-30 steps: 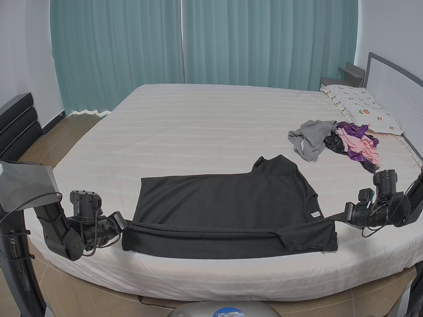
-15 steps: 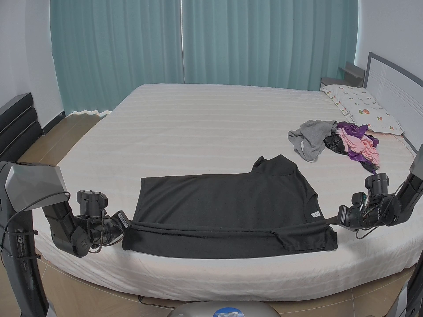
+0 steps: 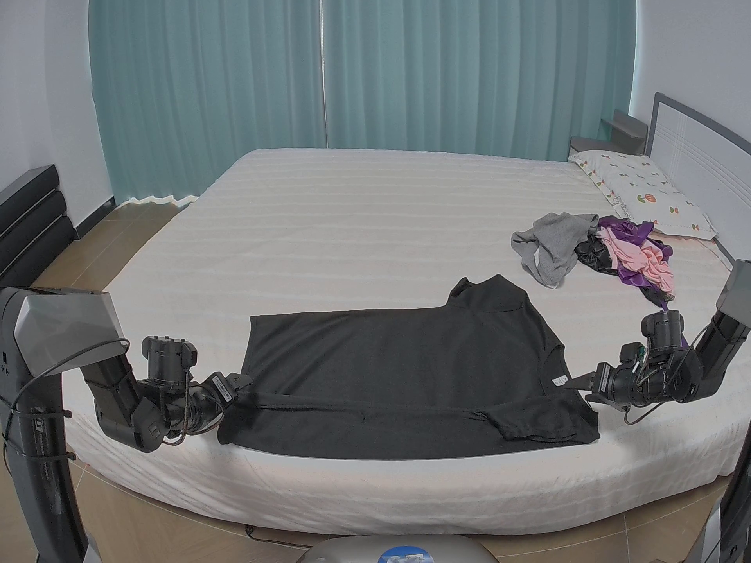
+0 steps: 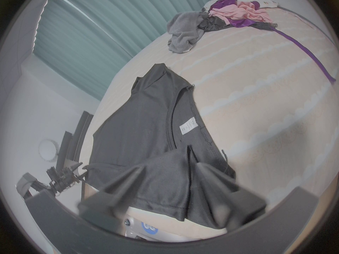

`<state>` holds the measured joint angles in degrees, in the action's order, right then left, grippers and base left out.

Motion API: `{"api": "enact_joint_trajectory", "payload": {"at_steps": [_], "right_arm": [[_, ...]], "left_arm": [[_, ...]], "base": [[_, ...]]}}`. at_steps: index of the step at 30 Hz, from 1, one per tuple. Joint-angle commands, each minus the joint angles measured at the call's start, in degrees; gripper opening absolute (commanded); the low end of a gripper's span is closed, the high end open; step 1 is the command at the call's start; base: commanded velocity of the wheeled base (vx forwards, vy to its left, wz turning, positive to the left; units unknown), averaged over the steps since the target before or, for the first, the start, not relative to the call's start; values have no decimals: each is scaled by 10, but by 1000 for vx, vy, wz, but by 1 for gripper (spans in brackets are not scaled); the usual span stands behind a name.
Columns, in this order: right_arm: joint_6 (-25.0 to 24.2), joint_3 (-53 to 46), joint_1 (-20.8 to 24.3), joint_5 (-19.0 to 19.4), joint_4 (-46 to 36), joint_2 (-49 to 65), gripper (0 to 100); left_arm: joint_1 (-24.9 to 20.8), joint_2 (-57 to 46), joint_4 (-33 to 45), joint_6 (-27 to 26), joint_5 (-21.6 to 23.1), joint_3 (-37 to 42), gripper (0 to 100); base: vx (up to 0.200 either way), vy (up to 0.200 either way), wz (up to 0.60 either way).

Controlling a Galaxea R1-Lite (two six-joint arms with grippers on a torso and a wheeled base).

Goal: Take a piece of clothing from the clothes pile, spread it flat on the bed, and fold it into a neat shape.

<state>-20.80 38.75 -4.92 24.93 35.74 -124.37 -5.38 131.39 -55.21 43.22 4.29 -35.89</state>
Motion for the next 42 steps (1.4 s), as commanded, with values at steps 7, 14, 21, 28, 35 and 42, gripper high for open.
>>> {"api": "enact_joint_trajectory", "payload": {"at_steps": [7,14,21,28,35,42], "right_arm": [[-94,-37,-3,25,78,7,100],[-96,-74,-3,47,114,6,100],[-126,-78,-3,48,118,10,100],[-126,-77,-3,48,118,10,100],[-125,-77,-2,48,118,9,100],[-121,-78,1,48,117,9,100]], "left_arm": [[17,-37,-1,27,1,10,100],[33,-64,-1,68,0,21,100],[41,-74,1,89,5,24,100],[38,-89,27,90,12,27,100],[24,-153,64,105,59,50,100],[-31,-187,153,126,90,46,100]], "base": [[0,0,0],[0,0,0],[86,0,0],[171,0,0],[0,0,0],[0,0,0]]}}
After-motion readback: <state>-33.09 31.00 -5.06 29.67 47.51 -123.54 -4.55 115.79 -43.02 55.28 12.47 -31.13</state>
